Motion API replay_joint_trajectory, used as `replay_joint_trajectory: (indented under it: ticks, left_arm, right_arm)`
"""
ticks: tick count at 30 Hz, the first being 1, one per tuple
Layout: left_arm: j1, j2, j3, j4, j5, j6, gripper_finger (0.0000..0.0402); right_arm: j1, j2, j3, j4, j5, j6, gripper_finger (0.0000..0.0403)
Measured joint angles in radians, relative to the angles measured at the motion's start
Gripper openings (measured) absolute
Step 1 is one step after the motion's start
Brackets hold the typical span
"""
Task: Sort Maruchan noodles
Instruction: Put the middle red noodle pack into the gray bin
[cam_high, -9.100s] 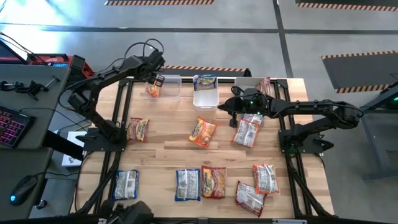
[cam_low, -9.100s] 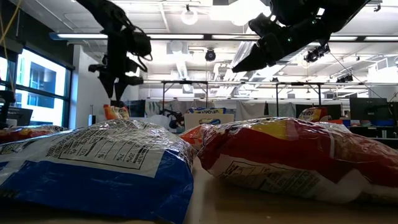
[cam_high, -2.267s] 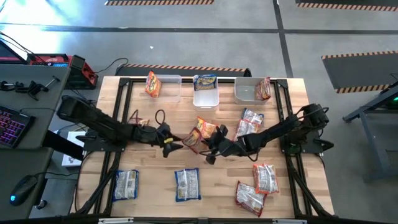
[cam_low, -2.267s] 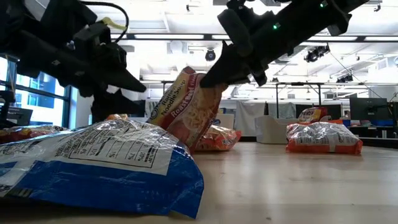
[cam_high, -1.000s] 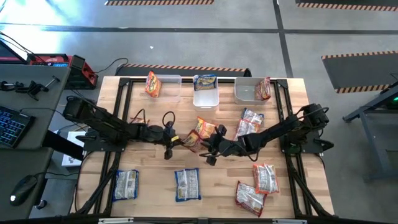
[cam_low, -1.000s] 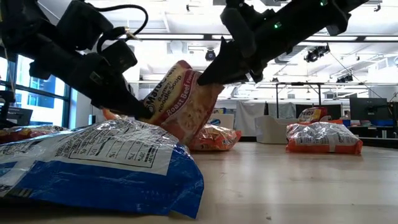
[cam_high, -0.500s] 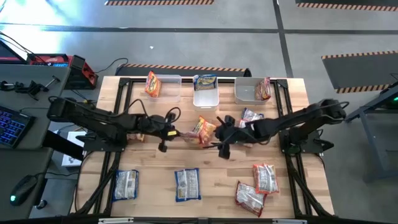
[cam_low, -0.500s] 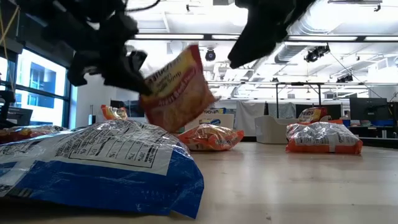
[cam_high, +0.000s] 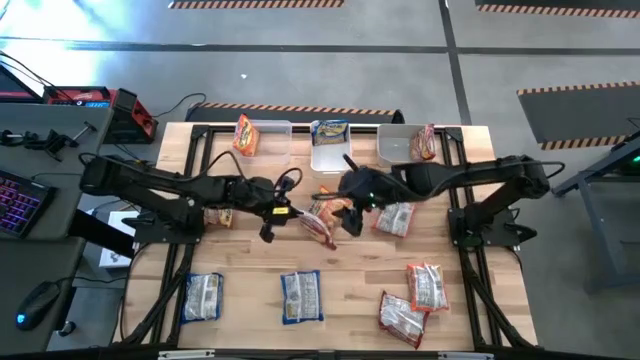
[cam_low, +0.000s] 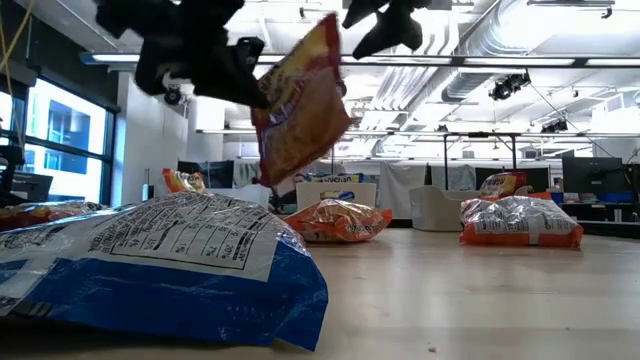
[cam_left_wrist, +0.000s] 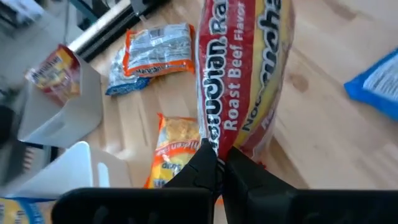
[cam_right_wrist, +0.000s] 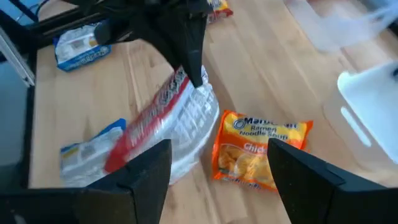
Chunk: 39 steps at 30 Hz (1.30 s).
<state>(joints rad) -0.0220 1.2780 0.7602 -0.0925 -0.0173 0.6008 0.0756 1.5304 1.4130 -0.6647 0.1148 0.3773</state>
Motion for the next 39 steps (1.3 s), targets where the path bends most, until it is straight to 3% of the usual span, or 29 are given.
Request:
replay_joint_trajectory:
  ticks: [7,13,25,39]
  left_arm:
    - [0.002,0.134,0.124,-0.047,0.013,-0.04,0.0]
    - [0.01,0.206,0.181,-0.062,0.007,-0.093,0.0]
    - [0.069,0.201,0.181,-0.058,0.035,-0.353,0.0]
    - [0.08,0.168,0.182,-0.034,0.068,-0.383,0.0]
  right_arm:
    - [-0.058,0.16,0.221,-0.221,-0.129,0.018,0.0245]
    - [-0.084,0.284,0.325,-0.339,-0.223,0.058,0.0245]
    - [-0.075,0.323,0.318,-0.343,-0.196,0.054,0.0245]
    - [-0.068,0.34,0.269,-0.335,-0.232,-0.026,0.0241]
